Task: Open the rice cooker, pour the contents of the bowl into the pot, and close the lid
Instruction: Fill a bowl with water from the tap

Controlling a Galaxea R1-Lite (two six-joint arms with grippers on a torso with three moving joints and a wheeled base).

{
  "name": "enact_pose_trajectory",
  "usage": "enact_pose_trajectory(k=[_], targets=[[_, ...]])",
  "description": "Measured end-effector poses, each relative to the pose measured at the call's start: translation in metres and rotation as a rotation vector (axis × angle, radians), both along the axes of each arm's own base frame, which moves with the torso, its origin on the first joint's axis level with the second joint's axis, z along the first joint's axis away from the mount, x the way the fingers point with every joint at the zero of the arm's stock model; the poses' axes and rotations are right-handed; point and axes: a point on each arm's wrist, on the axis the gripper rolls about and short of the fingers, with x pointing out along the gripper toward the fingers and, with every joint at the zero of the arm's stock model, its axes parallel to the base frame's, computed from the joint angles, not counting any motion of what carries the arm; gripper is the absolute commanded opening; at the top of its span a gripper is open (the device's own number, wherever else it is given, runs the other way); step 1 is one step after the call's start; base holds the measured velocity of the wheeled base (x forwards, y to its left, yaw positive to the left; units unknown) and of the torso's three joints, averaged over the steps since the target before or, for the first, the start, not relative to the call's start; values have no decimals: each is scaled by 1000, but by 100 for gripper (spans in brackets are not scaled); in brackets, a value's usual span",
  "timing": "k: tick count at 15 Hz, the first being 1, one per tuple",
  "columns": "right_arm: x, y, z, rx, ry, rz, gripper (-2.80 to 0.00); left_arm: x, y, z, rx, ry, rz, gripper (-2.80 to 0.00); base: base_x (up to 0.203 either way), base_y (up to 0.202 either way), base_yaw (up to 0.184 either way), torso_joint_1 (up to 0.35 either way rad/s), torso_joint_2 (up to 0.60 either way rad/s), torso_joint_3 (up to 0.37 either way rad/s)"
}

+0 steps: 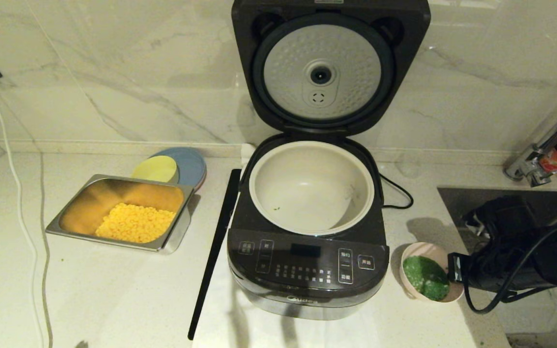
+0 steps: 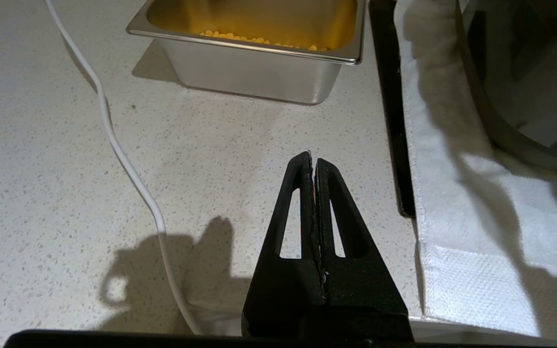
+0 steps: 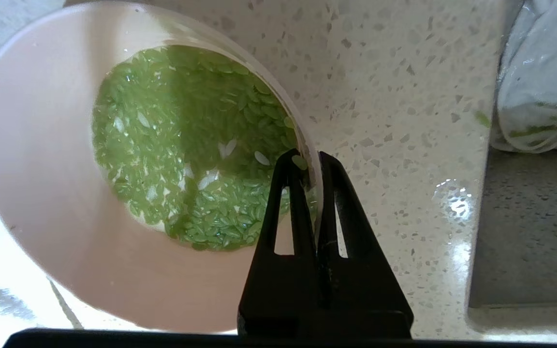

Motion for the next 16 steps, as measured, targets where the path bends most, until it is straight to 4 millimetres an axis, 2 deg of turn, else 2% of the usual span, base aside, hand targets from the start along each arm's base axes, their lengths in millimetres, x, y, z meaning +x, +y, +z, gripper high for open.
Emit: enact_pose_trajectory(k=[5, 10, 13, 16], targets=[[-7, -4, 16, 4, -40, -11, -280, 0, 0, 0, 1, 0, 0, -280, 0, 0, 0, 0, 0, 0], [-21, -23, 37, 43, -54, -82, -280, 0, 0, 0, 0, 0, 0, -280, 0, 0, 0, 0, 0, 0], [-28, -47, 45, 78, -69, -150, -280, 0, 0, 0, 0, 0, 0, -280, 0, 0, 0, 0, 0, 0], [-35, -84, 52, 127, -95, -256, -280, 0, 0, 0, 0, 0, 0, -280, 0, 0, 0, 0, 0, 0]])
